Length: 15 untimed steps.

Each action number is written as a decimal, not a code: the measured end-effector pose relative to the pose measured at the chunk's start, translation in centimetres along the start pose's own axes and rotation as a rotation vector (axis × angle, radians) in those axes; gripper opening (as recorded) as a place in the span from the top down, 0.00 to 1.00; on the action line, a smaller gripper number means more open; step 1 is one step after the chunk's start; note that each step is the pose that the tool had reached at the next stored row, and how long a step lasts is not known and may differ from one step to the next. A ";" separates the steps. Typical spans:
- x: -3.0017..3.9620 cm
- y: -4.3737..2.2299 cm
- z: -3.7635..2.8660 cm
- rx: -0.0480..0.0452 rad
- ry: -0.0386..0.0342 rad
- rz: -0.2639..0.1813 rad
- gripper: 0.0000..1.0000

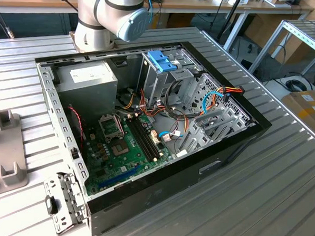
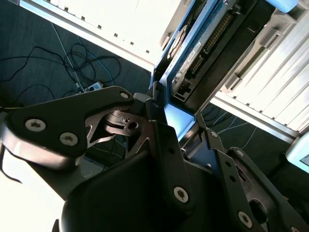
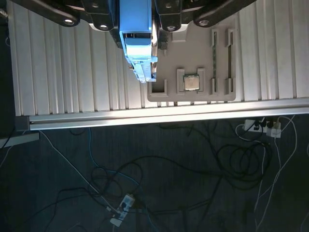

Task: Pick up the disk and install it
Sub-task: 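Pick up the disk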

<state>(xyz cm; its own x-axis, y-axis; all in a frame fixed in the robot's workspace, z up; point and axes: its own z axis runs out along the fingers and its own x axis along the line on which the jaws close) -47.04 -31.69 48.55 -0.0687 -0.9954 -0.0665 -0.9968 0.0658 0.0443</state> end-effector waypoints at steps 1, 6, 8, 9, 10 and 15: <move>0.00 0.00 -0.05 0.0000 0.0000 0.000 0.63; -0.03 0.02 -0.48 -0.0001 0.0000 0.000 0.63; -0.04 0.03 -0.64 -0.0001 0.0000 0.000 0.63; -0.05 0.03 -0.70 -0.0001 0.0000 0.000 0.63; -0.05 0.03 -0.75 0.0000 0.0000 0.000 0.63; -0.07 0.05 -1.08 0.0000 0.0000 0.000 0.63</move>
<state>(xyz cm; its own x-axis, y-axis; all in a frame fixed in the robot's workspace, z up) -47.04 -31.69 49.64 -0.0687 -0.9954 -0.0665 -0.9968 0.0658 0.0443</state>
